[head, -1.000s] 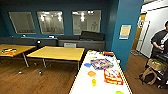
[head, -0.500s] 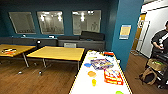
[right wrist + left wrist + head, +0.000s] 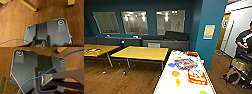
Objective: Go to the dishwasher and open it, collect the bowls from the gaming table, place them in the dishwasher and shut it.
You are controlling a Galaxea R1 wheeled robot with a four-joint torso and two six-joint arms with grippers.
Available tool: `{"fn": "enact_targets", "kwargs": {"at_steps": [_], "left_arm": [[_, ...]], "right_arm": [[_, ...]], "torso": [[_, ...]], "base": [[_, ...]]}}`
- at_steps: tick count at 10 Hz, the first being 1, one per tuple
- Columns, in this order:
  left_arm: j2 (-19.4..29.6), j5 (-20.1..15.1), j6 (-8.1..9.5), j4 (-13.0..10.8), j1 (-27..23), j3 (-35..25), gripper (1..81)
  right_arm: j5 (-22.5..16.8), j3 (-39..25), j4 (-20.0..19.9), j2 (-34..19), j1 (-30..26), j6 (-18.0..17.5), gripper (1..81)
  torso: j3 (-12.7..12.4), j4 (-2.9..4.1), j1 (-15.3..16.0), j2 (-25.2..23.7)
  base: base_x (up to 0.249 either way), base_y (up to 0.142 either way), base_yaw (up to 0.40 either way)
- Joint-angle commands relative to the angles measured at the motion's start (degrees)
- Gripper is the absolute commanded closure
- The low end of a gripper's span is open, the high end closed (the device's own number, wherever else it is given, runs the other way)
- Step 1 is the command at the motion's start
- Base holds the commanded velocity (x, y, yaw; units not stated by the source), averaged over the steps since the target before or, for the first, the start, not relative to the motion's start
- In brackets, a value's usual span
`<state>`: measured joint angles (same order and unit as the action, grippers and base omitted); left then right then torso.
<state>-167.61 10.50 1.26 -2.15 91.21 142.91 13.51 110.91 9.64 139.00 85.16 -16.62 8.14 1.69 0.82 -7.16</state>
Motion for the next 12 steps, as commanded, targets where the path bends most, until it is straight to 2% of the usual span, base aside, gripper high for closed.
{"fn": "enact_targets", "kwargs": {"at_steps": [1, 3, 4, 5, 8, 12], "left_arm": [[-0.1, -2.76, -0.11, -0.05, -2.74, -0.53, 1.0], [-0.45, -2.76, -0.11, -0.14, -2.74, -0.53, 1.0], [-0.45, -2.76, -0.11, -0.06, -2.83, -0.53, 1.0], [-0.36, -2.76, -0.03, -0.05, -2.74, -0.53, 1.0], [-0.36, -2.85, -0.03, -0.05, -2.75, -0.53, 1.0], [-0.28, -2.85, -0.03, 0.04, -2.83, -0.53, 1.0]], "right_arm": [[-0.5, -14.57, -0.59, -14.91, -9.87, -5.33, 1.0], [-1.11, -19.06, -0.41, -20.9, -13.55, -9.47, 1.0], [-1.11, -21.16, -0.41, -23.19, -14.88, -9.84, 1.0], [-1.2, -22.49, -0.41, -24.69, -16.02, -9.84, 1.0], [-2.07, -25.75, -0.5, -28.91, -20.4, -10.89, 1.0], [-8.92, -28.83, -0.5, -32.96, -29.64, -14.75, 1.0]], "torso": [[0.0, 0.0, 0.0, -0.02], [0.02, 0.0, 0.0, 0.0], [0.02, 0.0, 0.0, 0.0], [2.28, 0.0, 0.0, 0.0], [5.59, 0.0, -0.02, 0.0], [10.01, 0.0, 0.02, 0.05]], "base": [[0.0, 0.0, 0.0], [0.0, 0.0, 0.0], [0.0, 0.0, 0.0], [0.0, 0.0, 0.0], [0.0, 0.0, 0.0], [0.0, 0.0, 0.0]]}}
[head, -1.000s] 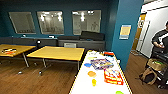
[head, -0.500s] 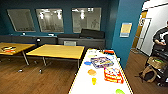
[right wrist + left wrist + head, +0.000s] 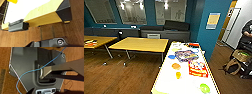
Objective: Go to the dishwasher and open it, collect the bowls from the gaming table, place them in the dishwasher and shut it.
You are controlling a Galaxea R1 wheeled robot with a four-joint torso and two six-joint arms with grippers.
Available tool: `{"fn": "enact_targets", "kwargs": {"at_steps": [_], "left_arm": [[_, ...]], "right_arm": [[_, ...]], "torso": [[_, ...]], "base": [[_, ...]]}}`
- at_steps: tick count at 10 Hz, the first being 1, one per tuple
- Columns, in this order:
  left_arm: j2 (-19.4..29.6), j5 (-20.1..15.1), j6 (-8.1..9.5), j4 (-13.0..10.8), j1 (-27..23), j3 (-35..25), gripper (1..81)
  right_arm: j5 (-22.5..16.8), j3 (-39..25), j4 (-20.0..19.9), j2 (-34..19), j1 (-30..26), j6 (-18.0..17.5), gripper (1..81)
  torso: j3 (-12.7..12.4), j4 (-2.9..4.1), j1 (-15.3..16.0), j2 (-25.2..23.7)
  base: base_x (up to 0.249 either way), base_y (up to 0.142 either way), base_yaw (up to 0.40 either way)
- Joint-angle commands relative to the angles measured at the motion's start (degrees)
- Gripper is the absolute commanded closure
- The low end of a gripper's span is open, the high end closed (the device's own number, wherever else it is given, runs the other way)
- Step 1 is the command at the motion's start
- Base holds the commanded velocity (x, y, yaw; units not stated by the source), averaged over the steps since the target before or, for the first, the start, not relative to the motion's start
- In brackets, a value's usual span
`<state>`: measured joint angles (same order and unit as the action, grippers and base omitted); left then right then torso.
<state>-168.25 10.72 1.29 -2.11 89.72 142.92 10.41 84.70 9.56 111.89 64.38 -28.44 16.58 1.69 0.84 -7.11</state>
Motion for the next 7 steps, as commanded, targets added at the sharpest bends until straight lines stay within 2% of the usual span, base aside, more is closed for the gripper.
{"fn": "enact_targets", "kwargs": {"at_steps": [1, 2, 3, 4, 6, 7], "left_arm": [[0.28, -3.07, -0.06, 0.0, -1.26, -0.54, 1.0], [0.37, -3.07, 0.03, 0.0, -1.34, -0.54, 1.0], [0.46, -3.07, 0.03, 0.0, -1.34, -0.54, 1.0], [0.46, -3.07, -0.06, 0.0, -1.34, -0.54, 1.0], [0.46, -3.07, 0.03, 0.0, -1.26, -0.54, 1.0], [0.46, -3.07, 0.03, 0.0, -1.26, -0.54, 1.0]], "right_arm": [[-6.81, -2.8, -0.42, -6.38, -11.14, -3.9, 1.0], [-8.04, -2.71, -0.42, -7.17, -13.43, -6.1, 1.0], [-9.27, -2.45, -0.42, -8.22, -16.15, -8.64, 1.0], [-10.23, -2.53, -0.42, -9.2, -18.87, -10.32, 1.0], [-15.75, -2.88, -0.42, -10.86, -26.26, -14.97, 1.0], [-17.44, -2.97, -0.5, -10.95, -29.42, -15.77, 1.0]], "torso": [[2.76, 0.0, 0.0, 0.0], [3.98, 0.0, 0.02, 0.02], [2.21, 0.0, 0.05, 0.04], [2.77, 0.0, 0.07, 0.04], [3.01, 0.0, 0.07, 0.09], [3.0, 0.0, 0.07, 0.09]], "base": [[0.0, 0.0, 0.0], [0.0, 0.0, 0.0], [0.0, 0.0, 0.0], [0.0, 0.0, 0.0], [0.0, 0.0, 0.0], [0.0, 0.0, 0.0]]}}
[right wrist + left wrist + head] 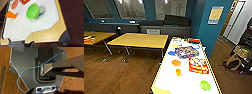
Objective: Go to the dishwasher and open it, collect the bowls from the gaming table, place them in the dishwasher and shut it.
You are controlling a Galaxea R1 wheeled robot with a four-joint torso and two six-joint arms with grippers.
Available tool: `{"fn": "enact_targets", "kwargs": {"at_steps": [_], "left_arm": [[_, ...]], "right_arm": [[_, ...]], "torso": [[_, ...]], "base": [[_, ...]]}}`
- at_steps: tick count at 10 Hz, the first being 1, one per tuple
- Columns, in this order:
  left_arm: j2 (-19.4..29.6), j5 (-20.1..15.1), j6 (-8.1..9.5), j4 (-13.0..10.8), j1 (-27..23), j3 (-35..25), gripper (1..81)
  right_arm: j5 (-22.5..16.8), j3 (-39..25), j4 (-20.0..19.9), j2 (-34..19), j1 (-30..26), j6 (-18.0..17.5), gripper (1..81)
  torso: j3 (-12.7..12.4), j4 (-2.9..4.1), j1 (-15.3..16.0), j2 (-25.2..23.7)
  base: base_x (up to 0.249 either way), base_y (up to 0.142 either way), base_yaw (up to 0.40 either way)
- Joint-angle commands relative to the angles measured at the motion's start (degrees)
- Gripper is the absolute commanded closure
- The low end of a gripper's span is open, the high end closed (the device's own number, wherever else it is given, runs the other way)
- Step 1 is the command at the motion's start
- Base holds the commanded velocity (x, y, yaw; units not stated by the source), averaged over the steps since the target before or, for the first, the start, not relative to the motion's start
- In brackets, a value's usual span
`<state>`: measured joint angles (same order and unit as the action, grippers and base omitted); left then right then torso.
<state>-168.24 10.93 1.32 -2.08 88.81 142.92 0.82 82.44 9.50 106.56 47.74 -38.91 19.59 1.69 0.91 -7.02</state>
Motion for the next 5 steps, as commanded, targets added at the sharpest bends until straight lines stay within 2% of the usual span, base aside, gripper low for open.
{"fn": "enact_targets", "kwargs": {"at_steps": [1, 2, 4, 5], "left_arm": [[0.45, -3.29, 0.0, -0.02, -0.34, -0.54, 1.0], [0.45, -3.29, 0.0, -0.02, -0.43, -0.54, 1.0], [0.53, -3.29, 0.0, -0.02, -0.43, -0.19, 1.0], [0.53, -3.29, 0.0, -0.02, -0.43, -0.19, 1.0]], "right_arm": [[-9.33, -0.63, -0.44, -5.37, -15.15, -7.04, 1.0], [-10.3, -0.19, -0.53, -4.58, -17.27, -7.67, 1.0], [-12.77, 1.48, -2.03, -2.64, -20.87, -7.58, 1.0], [-13.73, 1.91, -2.46, -2.02, -22.1, -7.67, 1.0]], "torso": [[0.0, 0.0, 0.0, 0.0], [0.0, 0.0, 0.02, 0.02], [1.64, 0.0, 0.02, 0.02], [3.22, 0.0, 0.02, 0.02]], "base": [[0.0, 0.0, 0.0], [0.0, 0.0, 0.0], [0.0, 0.0, 0.0], [0.0, 0.0, 0.0]]}}
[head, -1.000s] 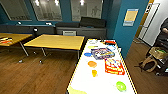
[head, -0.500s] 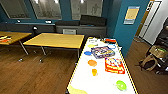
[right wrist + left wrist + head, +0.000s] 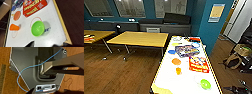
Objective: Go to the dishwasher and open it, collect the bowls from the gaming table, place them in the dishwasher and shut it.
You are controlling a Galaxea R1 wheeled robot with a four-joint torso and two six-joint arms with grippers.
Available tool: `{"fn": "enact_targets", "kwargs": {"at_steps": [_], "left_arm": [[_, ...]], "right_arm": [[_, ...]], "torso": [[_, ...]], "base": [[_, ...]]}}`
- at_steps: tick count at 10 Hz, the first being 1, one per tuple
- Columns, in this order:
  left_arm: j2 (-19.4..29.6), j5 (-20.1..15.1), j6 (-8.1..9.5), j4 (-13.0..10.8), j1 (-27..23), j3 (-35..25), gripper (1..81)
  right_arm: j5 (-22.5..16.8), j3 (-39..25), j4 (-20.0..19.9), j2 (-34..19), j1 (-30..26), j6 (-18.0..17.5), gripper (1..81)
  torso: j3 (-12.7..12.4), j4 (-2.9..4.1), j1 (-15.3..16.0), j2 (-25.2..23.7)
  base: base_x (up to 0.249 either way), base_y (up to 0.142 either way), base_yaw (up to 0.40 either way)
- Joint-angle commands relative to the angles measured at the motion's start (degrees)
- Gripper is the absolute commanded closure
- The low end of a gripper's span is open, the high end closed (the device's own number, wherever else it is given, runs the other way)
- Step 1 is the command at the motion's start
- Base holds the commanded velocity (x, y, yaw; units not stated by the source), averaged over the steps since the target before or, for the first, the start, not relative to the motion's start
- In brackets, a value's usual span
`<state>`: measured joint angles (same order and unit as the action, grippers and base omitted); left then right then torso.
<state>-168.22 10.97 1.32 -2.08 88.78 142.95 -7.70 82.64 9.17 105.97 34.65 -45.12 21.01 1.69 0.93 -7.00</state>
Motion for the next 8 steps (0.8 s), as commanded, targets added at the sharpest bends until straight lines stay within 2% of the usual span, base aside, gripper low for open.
{"fn": "enact_targets", "kwargs": {"at_steps": [1, 3, 6, 7, 8], "left_arm": [[0.6, -3.33, 0.0, 0.06, -0.41, -0.12, 1.0], [0.6, -3.33, 0.0, 0.06, -0.41, -0.12, 1.0], [0.6, -3.33, 0.0, 0.15, -0.41, -0.12, 1.0], [0.6, -3.33, 0.0, 0.15, -0.4, -0.12, 1.0], [0.6, -3.33, 0.0, 0.15, -0.41, -0.12, 1.0]], "right_arm": [[-5.22, 1.9, -2.66, -1.17, -9.8, -1.38, 1.0], [-5.3, 2.08, -3.01, -0.91, -10.68, -1.46, 1.0], [-5.3, 5.24, -6.44, -1.09, -12.18, -1.46, 1.0], [-5.39, 6.2, -6.79, -1.0, -12.53, -1.38, 1.0], [-5.39, 6.65, -6.79, -0.82, -13.06, -1.46, 1.0]], "torso": [[3.68, 0.0, 0.0, 0.0], [6.92, 0.0, 0.02, 0.02], [10.45, 0.0, 0.06, 0.09], [8.24, 0.0, 0.06, 0.09], [9.12, 0.0, 0.09, 0.11]], "base": [[0.0, 0.0, 0.0], [0.0, 0.0, 0.0], [0.0, 0.0, 0.0], [0.0, 0.0, 0.0], [0.0, 0.0, 0.0]]}}
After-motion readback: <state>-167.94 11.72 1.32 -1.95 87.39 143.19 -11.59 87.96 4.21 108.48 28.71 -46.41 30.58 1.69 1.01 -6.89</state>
